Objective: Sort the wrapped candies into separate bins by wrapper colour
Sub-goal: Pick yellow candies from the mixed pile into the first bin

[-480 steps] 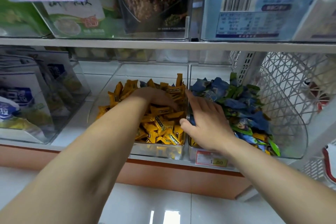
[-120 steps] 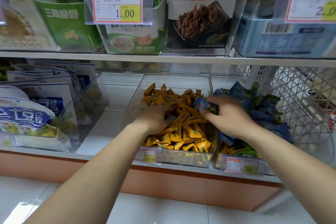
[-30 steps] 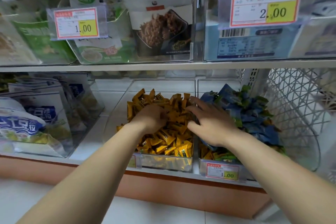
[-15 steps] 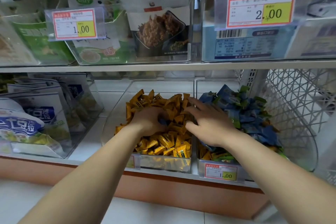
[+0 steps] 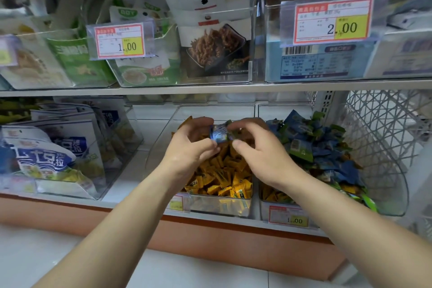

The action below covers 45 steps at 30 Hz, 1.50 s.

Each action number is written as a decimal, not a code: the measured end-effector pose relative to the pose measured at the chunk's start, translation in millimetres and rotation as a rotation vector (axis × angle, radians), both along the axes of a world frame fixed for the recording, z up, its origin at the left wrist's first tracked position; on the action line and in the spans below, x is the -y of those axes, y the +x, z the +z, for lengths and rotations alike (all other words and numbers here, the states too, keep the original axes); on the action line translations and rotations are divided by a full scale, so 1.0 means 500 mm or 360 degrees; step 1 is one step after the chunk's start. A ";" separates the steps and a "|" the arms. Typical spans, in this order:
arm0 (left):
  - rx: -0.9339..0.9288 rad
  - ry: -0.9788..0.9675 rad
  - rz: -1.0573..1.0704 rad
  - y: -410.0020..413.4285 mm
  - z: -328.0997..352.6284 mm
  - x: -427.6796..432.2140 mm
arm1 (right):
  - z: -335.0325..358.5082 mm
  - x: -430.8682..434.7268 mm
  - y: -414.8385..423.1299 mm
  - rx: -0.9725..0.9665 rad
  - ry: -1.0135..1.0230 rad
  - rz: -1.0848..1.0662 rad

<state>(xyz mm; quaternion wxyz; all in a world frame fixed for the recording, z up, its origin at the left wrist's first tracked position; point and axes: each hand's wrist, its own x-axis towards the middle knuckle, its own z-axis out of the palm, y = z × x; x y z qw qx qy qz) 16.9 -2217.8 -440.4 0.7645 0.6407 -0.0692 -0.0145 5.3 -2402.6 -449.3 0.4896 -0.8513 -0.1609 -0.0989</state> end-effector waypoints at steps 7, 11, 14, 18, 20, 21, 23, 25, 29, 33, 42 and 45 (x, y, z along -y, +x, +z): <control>0.0056 0.0033 -0.0162 -0.016 -0.013 0.009 | 0.004 0.004 -0.007 -0.0094 0.0289 -0.0034; 0.0173 0.0291 -0.0052 -0.013 -0.020 0.000 | -0.002 0.003 -0.003 -0.0203 0.0281 -0.0057; 0.0177 0.0404 -0.0005 -0.010 -0.023 -0.005 | -0.004 -0.001 0.000 -0.0182 0.0359 -0.0042; 0.0018 0.0125 -0.0059 -0.001 -0.022 -0.008 | 0.005 -0.003 0.007 -0.0228 0.0618 0.0038; -0.0015 0.0103 -0.0112 0.006 -0.020 -0.007 | 0.007 -0.005 0.013 -0.0145 0.0586 -0.0031; -0.0014 0.0146 -0.0094 0.012 -0.020 -0.008 | 0.007 -0.001 0.018 -0.0069 0.0522 -0.0114; 0.0035 0.0354 0.0102 0.025 -0.025 -0.025 | 0.010 0.018 0.027 0.0156 0.0337 -0.0324; 0.0190 0.0879 0.0409 0.043 -0.040 -0.062 | 0.013 0.057 0.036 0.0449 0.0017 -0.0488; 0.0382 0.1523 0.0499 0.064 -0.071 -0.112 | -0.012 0.148 0.056 0.0577 -0.0813 -0.0622; 0.0461 0.1795 0.0398 0.089 -0.093 -0.090 | -0.032 0.175 0.063 0.0136 -0.1430 -0.0666; 0.0292 0.2182 -0.0362 0.127 -0.125 0.014 | -0.031 0.066 0.061 0.0244 -0.1118 -0.0236; 0.0070 0.2539 -0.0448 0.139 -0.127 0.042 | -0.047 0.071 0.078 0.0059 -0.1165 -0.0213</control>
